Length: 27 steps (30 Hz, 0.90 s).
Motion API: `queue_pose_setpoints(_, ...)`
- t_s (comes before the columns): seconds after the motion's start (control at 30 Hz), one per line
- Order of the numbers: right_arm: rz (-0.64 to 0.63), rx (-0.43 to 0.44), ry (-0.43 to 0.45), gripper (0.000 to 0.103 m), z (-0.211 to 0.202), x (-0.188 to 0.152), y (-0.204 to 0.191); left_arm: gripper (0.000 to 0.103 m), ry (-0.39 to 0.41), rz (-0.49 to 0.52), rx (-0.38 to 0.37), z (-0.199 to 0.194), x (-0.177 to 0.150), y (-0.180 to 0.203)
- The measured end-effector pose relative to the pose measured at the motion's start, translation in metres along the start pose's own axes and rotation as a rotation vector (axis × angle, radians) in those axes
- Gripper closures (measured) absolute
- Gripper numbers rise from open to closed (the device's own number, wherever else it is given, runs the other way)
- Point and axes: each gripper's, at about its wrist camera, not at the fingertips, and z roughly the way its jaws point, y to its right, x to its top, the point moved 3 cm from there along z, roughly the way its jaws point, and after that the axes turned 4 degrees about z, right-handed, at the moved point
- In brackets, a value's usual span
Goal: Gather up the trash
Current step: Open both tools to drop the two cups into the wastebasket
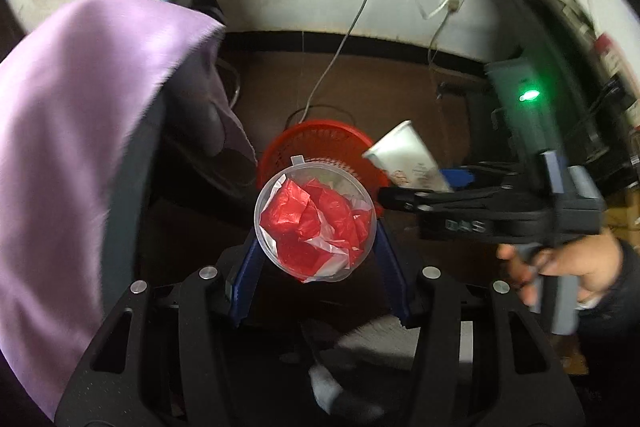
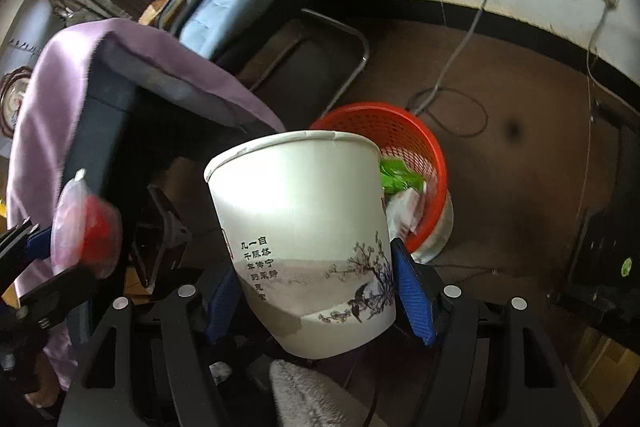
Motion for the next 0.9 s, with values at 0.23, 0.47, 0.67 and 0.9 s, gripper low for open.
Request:
queue_pose_setpoints(0.23, 0.012, -0.059, -0.047, 0.034, 0.03, 0.001, 0.023, 0.049, -0.158, -0.089, -0.07, 0.092, 0.019, -0.014)
queue_pose_setpoints(0.47, 0.098, -0.044, -0.12, 0.034, 0.065, 0.011, 0.047, 0.049, -0.235, -0.147, -0.112, 0.134, 0.027, -0.027)
queue_pose_setpoints(0.67, 0.16, 0.009, -0.155, 0.033, 0.087, 0.023, 0.052, 0.049, -0.258, -0.174, -0.137, 0.151, 0.03, -0.029)
queue_pose_setpoints(0.9, 0.274, 0.055, -0.218, 0.022, 0.098, 0.025, 0.059, 0.027, -0.283, -0.284, -0.205, 0.153, 0.026, -0.045)
